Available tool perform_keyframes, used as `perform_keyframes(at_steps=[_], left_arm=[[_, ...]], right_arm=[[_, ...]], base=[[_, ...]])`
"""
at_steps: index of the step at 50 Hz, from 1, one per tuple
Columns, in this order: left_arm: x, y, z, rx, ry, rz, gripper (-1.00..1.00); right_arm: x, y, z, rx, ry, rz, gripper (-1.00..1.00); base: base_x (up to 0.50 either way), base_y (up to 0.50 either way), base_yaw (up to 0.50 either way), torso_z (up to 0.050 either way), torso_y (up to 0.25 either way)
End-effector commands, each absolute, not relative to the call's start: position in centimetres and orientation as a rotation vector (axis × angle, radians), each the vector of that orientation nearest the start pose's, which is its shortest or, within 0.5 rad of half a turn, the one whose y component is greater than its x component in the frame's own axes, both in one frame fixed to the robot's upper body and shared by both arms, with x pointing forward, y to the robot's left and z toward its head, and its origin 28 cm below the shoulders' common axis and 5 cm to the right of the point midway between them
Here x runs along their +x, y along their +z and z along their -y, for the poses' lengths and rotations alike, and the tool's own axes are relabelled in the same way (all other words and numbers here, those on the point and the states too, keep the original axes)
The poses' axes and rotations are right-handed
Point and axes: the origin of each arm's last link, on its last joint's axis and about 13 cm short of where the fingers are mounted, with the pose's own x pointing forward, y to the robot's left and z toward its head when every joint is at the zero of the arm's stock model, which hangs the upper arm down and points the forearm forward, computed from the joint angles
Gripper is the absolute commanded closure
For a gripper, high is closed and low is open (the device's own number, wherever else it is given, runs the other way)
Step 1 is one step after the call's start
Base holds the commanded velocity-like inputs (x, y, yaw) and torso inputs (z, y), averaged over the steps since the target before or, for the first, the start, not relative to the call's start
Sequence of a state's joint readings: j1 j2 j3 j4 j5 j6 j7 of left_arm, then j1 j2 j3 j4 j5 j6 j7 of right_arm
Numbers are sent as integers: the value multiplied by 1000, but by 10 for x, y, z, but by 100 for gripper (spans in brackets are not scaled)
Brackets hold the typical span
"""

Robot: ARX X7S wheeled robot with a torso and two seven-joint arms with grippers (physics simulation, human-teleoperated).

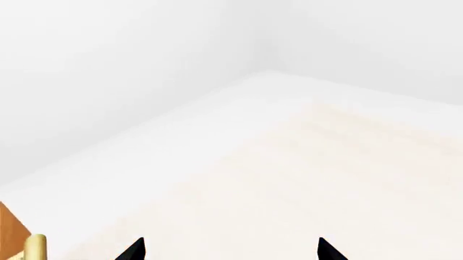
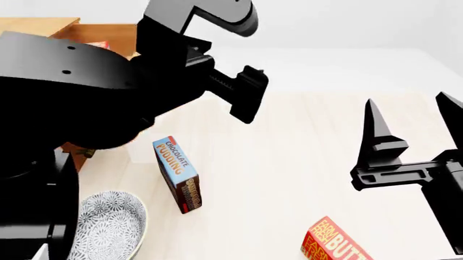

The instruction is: Put the butter at the front in the top drawer of the cabinet and close it.

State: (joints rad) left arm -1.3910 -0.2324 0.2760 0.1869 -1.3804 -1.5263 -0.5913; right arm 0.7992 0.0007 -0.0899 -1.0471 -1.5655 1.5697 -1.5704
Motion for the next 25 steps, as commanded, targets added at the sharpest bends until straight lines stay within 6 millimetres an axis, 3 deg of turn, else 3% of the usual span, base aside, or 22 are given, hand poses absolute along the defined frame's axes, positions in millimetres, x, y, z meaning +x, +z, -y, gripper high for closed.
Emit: perform_keyframes(at_steps=[1, 25], left_arm=[[247, 319, -156, 252, -696, -155, -100], [265, 290, -163, 181, -546, -221, -100]], right_arm=[[150, 245, 156, -53, 73, 273, -100], [151, 246, 158, -41, 85, 279, -100]], base=[[0, 0, 0, 0, 0], [0, 0, 0, 0, 0]])
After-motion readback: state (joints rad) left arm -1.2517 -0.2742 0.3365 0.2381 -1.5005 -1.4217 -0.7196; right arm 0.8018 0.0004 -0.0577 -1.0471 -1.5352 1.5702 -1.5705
